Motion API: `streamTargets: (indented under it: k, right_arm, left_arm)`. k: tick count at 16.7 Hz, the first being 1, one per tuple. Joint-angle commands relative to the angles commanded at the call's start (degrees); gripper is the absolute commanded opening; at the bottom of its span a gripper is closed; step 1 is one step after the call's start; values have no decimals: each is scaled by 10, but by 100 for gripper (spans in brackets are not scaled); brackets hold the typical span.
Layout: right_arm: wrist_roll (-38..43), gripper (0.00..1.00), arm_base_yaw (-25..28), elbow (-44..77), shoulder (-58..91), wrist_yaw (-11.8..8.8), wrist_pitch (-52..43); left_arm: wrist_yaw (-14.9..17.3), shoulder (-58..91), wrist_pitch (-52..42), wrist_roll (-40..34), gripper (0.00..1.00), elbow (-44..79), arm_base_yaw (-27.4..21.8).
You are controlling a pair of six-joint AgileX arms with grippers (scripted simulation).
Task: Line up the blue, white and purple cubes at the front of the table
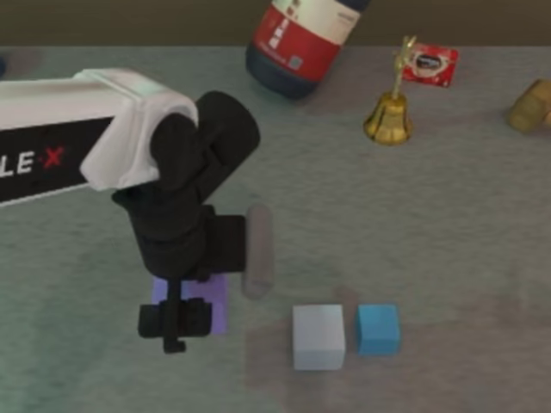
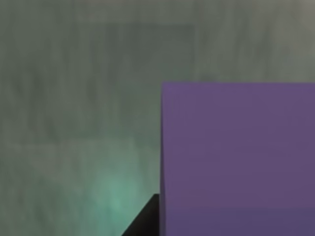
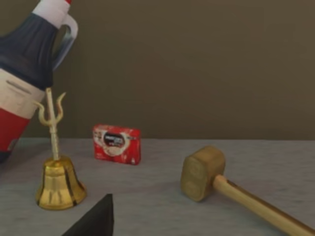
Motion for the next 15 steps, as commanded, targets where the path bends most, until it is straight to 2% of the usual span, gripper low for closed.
streamTargets:
  k: [7,12,15]
  right_arm:
    - [0,100,0,0,0,0,0]
    - [0,100,0,0,0,0,0]
    - [0,100,0,0,0,0,0]
  left_arm:
    - [0,63,137,-4,0,-65,-6]
    - [0,74,155,-4,0,-78,-7]
    - [0,74,155,-4,23,-78,-7]
